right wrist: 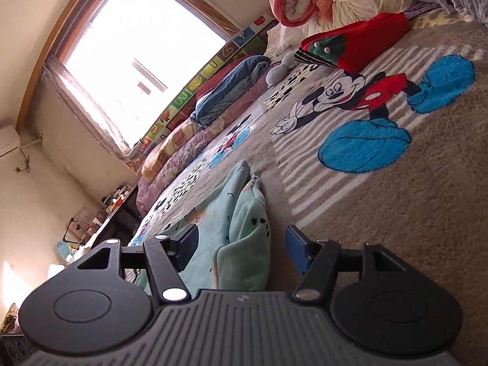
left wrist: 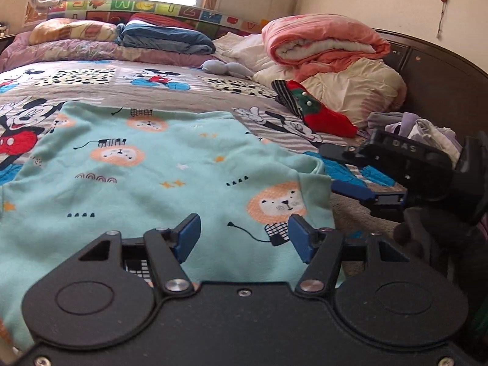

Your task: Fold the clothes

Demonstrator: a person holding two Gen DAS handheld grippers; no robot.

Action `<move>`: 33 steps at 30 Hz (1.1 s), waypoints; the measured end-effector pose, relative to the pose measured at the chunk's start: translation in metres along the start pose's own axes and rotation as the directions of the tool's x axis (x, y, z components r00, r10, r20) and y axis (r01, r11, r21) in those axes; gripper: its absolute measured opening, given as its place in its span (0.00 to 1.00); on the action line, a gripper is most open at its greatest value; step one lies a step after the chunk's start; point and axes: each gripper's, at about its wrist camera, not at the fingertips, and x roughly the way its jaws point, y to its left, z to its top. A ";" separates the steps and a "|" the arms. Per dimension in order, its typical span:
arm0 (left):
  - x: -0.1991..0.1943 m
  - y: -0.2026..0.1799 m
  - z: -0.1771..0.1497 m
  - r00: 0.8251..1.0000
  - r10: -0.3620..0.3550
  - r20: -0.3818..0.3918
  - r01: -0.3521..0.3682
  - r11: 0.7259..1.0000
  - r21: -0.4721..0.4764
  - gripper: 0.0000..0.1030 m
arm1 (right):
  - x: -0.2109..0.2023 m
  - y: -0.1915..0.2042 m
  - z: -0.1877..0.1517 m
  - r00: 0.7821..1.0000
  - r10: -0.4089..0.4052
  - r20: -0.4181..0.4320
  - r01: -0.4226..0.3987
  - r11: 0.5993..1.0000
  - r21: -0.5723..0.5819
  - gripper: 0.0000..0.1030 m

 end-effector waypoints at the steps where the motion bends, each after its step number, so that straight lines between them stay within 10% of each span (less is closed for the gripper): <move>1: -0.001 -0.003 0.001 1.000 -0.024 0.002 0.024 1.000 0.015 0.51 | 0.008 -0.002 0.005 1.000 -0.006 -0.007 0.006 1.000 0.007 0.62; 4: 0.000 -0.014 -0.002 0.997 -0.075 -0.017 0.076 0.995 0.069 0.30 | 0.025 -0.007 0.014 0.999 -0.013 -0.045 0.013 1.000 0.015 0.59; 10: 0.027 -0.015 -0.018 0.983 -0.043 -0.176 0.060 0.994 0.095 0.29 | 0.042 -0.001 0.017 0.995 -0.005 -0.101 0.002 1.000 -0.027 0.19; 14: 0.026 -0.003 -0.015 0.978 -0.077 -0.194 0.077 0.997 -0.006 0.29 | 0.037 0.036 0.011 0.998 -0.008 -0.070 -0.005 0.984 -0.180 0.15; 20: 0.025 0.014 -0.014 0.971 -0.138 -0.198 0.103 0.979 -0.175 0.29 | 0.051 0.108 -0.016 0.990 -0.026 -0.137 -0.054 0.833 -0.551 0.14; 24: 0.025 0.023 -0.015 0.965 -0.177 -0.195 0.121 0.956 -0.266 0.29 | 0.080 0.133 -0.037 0.942 -0.095 -0.322 -0.148 0.742 -0.654 0.14; 27: 0.022 0.021 -0.015 0.964 -0.178 -0.196 0.121 0.955 -0.271 0.29 | 0.108 0.128 -0.043 0.855 -0.126 -0.503 -0.213 0.799 -0.562 0.20; 33: 0.021 0.021 -0.013 0.962 -0.184 -0.200 0.123 0.952 -0.282 0.29 | 0.103 0.137 -0.042 0.817 -0.074 -0.572 -0.279 0.818 -0.503 0.40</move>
